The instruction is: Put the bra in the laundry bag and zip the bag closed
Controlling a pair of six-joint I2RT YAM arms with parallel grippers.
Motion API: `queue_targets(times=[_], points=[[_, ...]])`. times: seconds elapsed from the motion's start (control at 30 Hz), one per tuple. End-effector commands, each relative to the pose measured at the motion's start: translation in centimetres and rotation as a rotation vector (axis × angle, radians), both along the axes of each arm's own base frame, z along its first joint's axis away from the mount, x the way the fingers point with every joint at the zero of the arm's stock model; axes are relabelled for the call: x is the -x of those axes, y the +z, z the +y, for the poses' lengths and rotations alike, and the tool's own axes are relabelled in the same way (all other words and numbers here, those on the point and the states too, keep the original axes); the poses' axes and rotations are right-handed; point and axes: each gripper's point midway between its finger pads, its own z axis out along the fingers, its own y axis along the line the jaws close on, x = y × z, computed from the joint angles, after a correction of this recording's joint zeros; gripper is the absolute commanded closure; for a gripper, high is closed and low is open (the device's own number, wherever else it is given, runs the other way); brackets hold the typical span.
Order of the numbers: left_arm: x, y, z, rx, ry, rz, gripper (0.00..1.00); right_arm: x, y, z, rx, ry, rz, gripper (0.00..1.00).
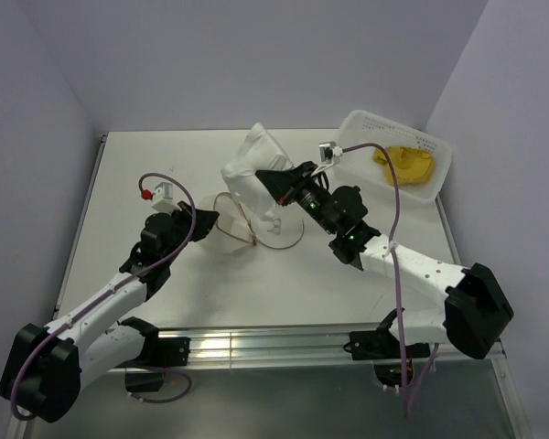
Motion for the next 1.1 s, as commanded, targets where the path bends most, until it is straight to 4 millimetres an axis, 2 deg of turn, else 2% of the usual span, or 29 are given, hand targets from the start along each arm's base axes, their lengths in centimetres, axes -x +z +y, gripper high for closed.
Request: queue_targets(times=[0.0,0.03,0.07,0.17,0.2,0.27,0.3,0.37,0.4,0.5,0.63,0.67,0.7,0.77,0.83,0.9,1.07], points=[[0.6,1.2,-0.4,0.046,-0.027,-0.051,1.0,-0.5,0.1,0.0,-0.116,-0.022,-0.004,1.0],[0.7,0.9,-0.4,0.044,-0.028,-0.045,1.0,-0.8,-1.5,0.7,-0.099,-0.006,0.029,1.0],[0.9,0.5,-0.4,0.046,-0.027,-0.039,1.0,-0.5,-2.0,1.4,-0.103,0.022,0.044,1.0],[1.1,-0.1,-0.3,0.053,-0.025,-0.033,1.0,-0.2,-5.6,3.0,-0.06,0.046,0.114,1.0],[1.1,-0.1,-0.3,0.055,-0.027,-0.035,1.0,-0.5,-7.2,3.5,-0.035,0.051,0.144,1.0],[1.2,0.1,-0.4,0.059,-0.032,-0.043,1.0,-0.8,-8.6,4.3,-0.014,0.061,0.177,1.0],[1.2,0.1,-0.3,0.06,-0.03,-0.045,1.0,-0.9,-10.4,5.1,0.019,0.083,0.201,1.0],[1.2,0.1,-0.2,0.051,-0.025,-0.046,1.0,-1.0,-11.8,6.1,0.061,0.095,0.211,1.0],[1.2,0.2,-0.2,0.053,-0.027,-0.048,1.0,-1.0,-13.6,6.8,0.095,0.109,0.238,1.0],[1.2,0.4,-0.2,0.055,-0.026,-0.055,1.0,-0.3,-16.3,7.7,0.144,0.144,0.279,1.0],[0.9,0.9,-0.3,0.059,-0.026,-0.071,1.0,0.8,-18.8,8.4,0.204,0.198,0.324,1.0],[0.8,1.2,-0.4,0.059,-0.027,-0.075,1.0,0.9,-18.7,8.8,0.217,0.212,0.325,1.0],[0.7,1.4,-0.4,0.058,-0.027,-0.08,1.0,1.1,-19.7,9.2,0.243,0.23,0.343,1.0],[0.4,1.9,-0.6,0.054,-0.033,-0.091,1.0,1.9,-20.1,10.1,0.267,0.284,0.347,1.0],[0.2,2.2,-0.7,0.051,-0.036,-0.098,1.0,2.5,-21.8,10.6,0.317,0.313,0.383,1.0],[0.1,2.4,-0.7,0.046,-0.036,-0.107,1.0,3.3,-22.3,11.4,0.347,0.347,0.386,1.0],[-0.3,3.2,-0.8,0.047,-0.034,-0.133,1.0,3.8,-24.2,11.3,0.383,0.344,0.447,1.0]])
